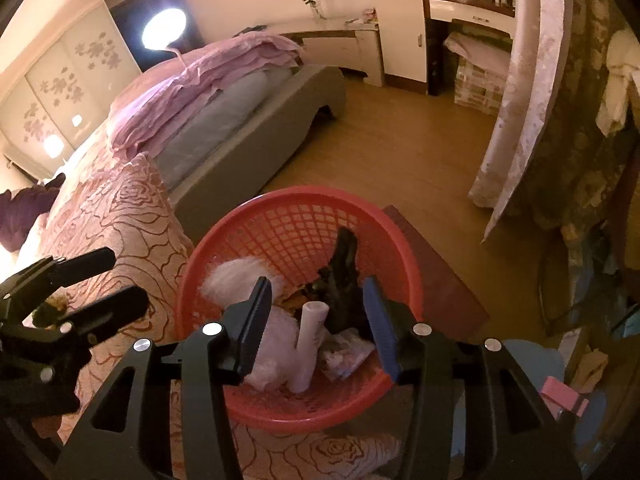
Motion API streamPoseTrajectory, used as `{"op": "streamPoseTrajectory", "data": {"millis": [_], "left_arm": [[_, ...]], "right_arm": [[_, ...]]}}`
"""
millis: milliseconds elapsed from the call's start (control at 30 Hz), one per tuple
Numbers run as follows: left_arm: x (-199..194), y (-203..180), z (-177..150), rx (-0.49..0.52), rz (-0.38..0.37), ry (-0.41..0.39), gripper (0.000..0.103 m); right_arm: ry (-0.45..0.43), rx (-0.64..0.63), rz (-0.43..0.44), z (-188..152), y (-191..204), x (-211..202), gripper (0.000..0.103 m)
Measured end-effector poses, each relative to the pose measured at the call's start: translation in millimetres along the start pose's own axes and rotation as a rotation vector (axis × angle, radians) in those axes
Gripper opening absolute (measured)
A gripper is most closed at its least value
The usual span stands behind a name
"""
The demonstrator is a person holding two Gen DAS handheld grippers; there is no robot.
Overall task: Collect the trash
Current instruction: 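Open the right tool to drop the bottle while the left tool drops the mesh cloth, then move both open tools back toward the remaining trash on the bed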
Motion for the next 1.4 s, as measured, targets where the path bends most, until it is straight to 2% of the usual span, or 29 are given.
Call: {"op": "streamPoseTrajectory", "data": {"millis": [200,767,1100,1300,1400], "left_arm": [[-23,13,-4,-0.007,0.04,-0.039,0.075],[-73,45,-38,-0.088,0.123,-0.104,0.078],[-115,86,-63,-0.196,0.198,-0.154,0.078],[-155,137,-95,-0.315,0.278,-0.189,0.078],[-166,155,-111,-0.356,0.296,-0.194,0.078]], "right_arm": [[-0.02,0.003,-0.001,0,5,-10,0.048],[-0.086,-0.042,0.022,-4,35,-35,0.063],[-0.085,-0.156,0.103,-18,97,-44,0.07],[-0.067,-0.269,0.172,-34,152,-47,0.074],[-0.065,-0.315,0.188,-41,174,-48,0.078]]}}
Point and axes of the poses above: each gripper's, at about its wrist camera, not at the fingertips, and x roughly the way its jaws point, y to its left, z to its top, the point moved 10 cm from there along x, roughly the way its jaws point, and after that the axes turned 5 degrees about -z, right-handed, at the moved point
